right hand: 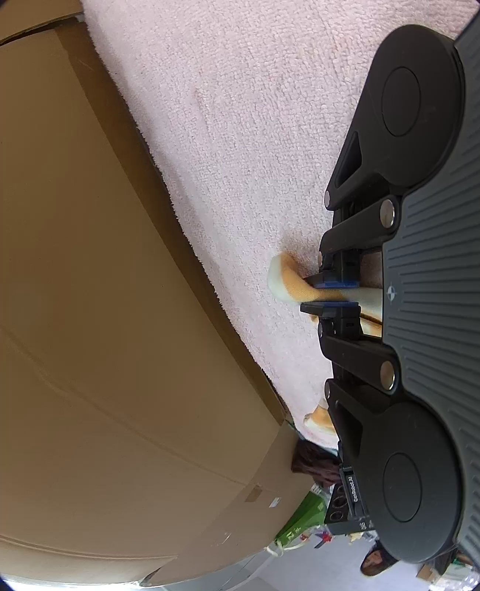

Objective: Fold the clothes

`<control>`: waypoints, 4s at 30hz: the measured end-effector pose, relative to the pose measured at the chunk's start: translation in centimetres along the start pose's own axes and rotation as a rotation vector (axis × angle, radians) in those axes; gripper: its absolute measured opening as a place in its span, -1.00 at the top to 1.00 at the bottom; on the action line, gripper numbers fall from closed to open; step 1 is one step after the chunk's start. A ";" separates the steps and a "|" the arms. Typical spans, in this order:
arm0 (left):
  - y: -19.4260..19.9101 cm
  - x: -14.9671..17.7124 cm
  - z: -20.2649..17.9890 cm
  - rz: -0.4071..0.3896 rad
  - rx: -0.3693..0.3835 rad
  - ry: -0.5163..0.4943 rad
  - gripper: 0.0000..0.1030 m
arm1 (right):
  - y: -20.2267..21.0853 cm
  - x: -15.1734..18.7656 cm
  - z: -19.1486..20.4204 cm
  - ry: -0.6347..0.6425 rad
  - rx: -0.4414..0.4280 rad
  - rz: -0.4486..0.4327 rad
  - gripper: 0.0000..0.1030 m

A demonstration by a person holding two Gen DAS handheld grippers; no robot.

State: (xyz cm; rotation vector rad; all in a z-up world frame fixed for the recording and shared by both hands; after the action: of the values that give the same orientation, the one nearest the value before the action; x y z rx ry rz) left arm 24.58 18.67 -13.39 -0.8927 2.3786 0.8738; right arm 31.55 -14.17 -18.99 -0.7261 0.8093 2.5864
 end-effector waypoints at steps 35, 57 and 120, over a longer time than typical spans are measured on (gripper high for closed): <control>13.0 4.4 -12.1 -0.207 0.285 -0.376 0.91 | 12.5 3.1 7.7 0.218 -0.367 -0.111 0.89; 14.5 10.6 -13.7 -0.025 0.314 -0.531 0.89 | 15.1 8.9 8.6 0.314 -0.467 0.071 0.88; 9.3 15.5 -13.2 0.013 0.299 -0.375 -0.14 | 18.6 15.6 11.2 0.775 -0.063 -0.038 0.44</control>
State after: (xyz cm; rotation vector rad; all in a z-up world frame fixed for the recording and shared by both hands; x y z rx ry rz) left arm 5.02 8.58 -9.67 -0.5414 2.1131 0.6044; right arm 6.38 -19.48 -11.75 -1.7889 0.8909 2.2758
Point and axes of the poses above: each gripper's, at about its wrist camera, not at the fingertips, and y roughly against the way its jaws point, z to its left, x to its underside, the point moved 8 cm from there along -y, roughly the way its jaws point, and after that the axes turned 3 degrees about -y, right-handed, at the moved point
